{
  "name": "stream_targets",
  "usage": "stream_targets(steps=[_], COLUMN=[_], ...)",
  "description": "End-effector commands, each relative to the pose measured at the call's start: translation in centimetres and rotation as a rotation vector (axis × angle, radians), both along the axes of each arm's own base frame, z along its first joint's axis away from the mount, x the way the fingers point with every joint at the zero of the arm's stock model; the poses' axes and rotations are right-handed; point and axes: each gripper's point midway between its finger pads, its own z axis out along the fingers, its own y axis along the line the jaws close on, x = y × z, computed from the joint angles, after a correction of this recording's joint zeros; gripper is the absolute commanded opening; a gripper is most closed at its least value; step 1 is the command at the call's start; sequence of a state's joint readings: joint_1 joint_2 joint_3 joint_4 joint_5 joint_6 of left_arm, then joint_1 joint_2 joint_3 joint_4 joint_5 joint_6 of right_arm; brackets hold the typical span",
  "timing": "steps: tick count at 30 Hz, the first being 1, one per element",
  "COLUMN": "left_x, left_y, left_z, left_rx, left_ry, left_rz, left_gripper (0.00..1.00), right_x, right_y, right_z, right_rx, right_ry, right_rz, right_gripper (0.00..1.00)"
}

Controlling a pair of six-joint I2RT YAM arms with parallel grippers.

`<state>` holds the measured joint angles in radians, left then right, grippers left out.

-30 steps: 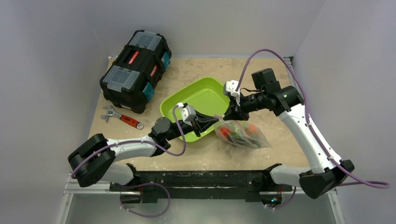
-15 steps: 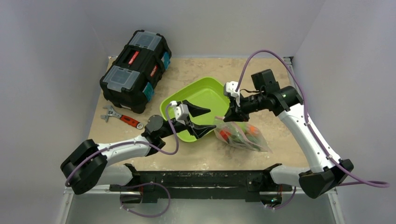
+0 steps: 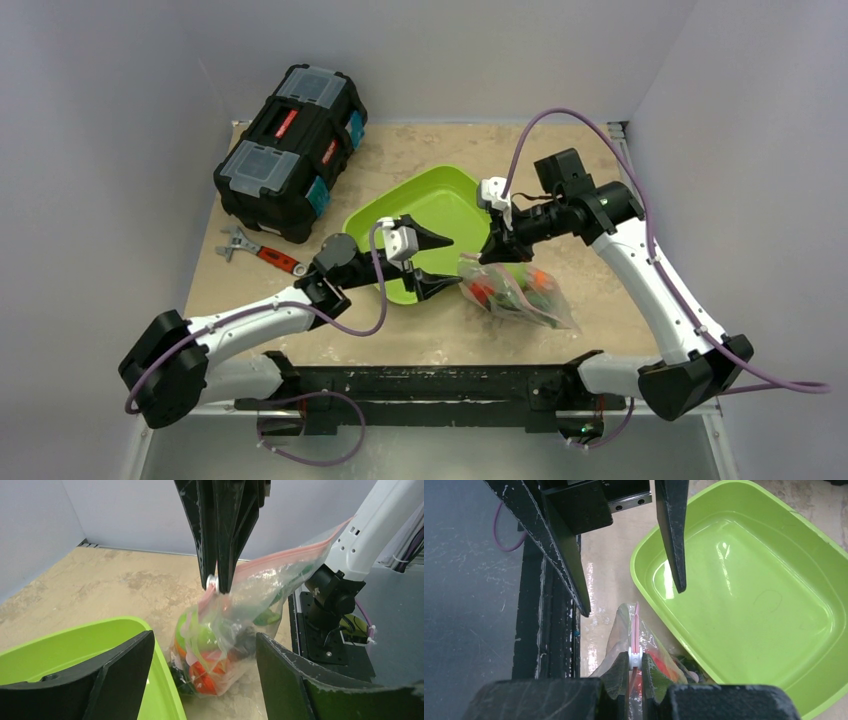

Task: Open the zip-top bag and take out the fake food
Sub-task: Unzip the zipper food storage bag at the center of the board.

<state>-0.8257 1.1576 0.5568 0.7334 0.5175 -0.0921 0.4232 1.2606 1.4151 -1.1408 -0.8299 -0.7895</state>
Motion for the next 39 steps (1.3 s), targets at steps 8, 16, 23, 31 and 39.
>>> stream_targets(steps=[8, 16, 23, 31, 39], left_x=[-0.3, 0.2, 2.8, 3.3, 4.2], left_y=[-3.9, -2.5, 0.8, 1.7, 2.1], left_z=[2.8, 3.1, 4.2, 3.7, 4.1], left_rx=[0.007, 0.001, -0.063, -0.064, -0.072], left_ry=[-0.035, -0.04, -0.023, -0.007, 0.002], left_rz=[-0.183, -0.114, 0.084, 0.147, 0.201], left_gripper=[0.4, 0.0, 0.0, 0.0, 0.0], right_x=[-0.1, 0.0, 0.6, 1.6, 3.2], right_y=[0.1, 0.0, -1.4, -3.3, -7.7], right_z=[0.7, 0.7, 0.5, 1.0, 1.7], right_rx=[0.017, 0.016, -0.038, -0.093, -0.171], right_ry=[-0.01, -0.016, -0.055, -0.075, -0.115], right_rz=[0.019, 0.003, -0.101, -0.198, -0.334], right_gripper=[0.0, 0.0, 0.0, 0.0, 0.0])
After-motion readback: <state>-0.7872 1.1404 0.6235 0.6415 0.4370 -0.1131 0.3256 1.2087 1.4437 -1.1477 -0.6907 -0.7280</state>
